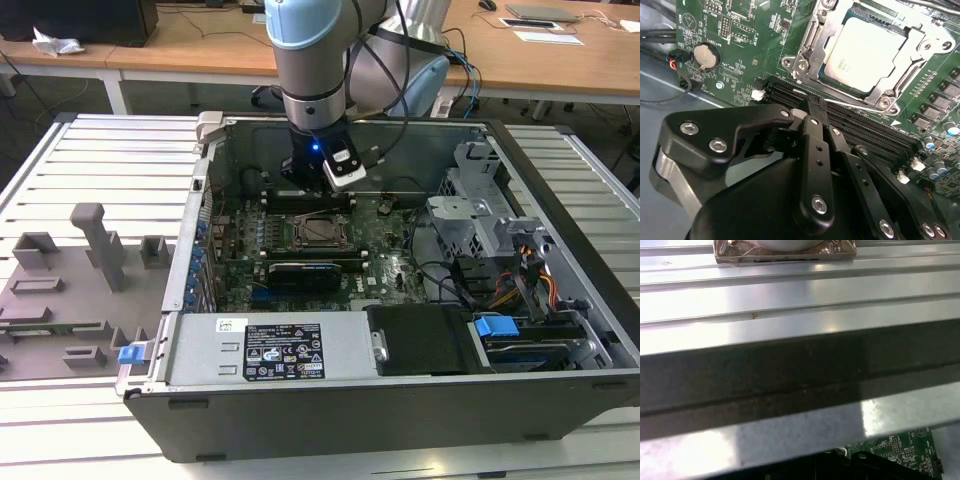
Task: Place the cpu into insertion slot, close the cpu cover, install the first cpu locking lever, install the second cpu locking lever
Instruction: 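Install the first cpu locking lever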
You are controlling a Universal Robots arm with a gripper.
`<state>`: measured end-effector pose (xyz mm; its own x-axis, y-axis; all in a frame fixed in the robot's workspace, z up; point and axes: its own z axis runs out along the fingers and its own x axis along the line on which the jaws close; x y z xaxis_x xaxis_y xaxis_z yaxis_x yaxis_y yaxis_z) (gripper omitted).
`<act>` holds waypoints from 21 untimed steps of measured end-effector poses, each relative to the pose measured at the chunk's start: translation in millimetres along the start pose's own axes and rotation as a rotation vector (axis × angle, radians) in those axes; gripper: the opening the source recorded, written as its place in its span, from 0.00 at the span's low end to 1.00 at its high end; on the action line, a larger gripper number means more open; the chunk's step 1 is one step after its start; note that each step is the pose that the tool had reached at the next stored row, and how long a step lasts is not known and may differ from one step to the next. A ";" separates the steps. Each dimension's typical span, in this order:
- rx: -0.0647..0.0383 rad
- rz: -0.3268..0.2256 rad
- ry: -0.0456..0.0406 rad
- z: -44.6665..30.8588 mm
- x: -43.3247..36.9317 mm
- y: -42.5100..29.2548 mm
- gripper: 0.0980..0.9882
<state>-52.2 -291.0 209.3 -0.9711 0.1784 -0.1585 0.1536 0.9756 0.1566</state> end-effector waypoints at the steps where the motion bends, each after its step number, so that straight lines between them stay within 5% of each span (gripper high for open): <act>1: 0.002 0.005 -0.0009 1.1 0.2 -0.2 0.01; 13: 0.019 0.047 -0.0095 12.0 2.1 -2.0 0.01; 19: 0.020 0.048 -0.0100 0.5 0.2 -0.1 0.01; 21: 0.030 0.047 -0.0121 -2.3 -0.3 0.4 0.01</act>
<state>-52.3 -290.9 211.6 -0.9604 0.2257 -0.1634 0.2049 0.9694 0.1348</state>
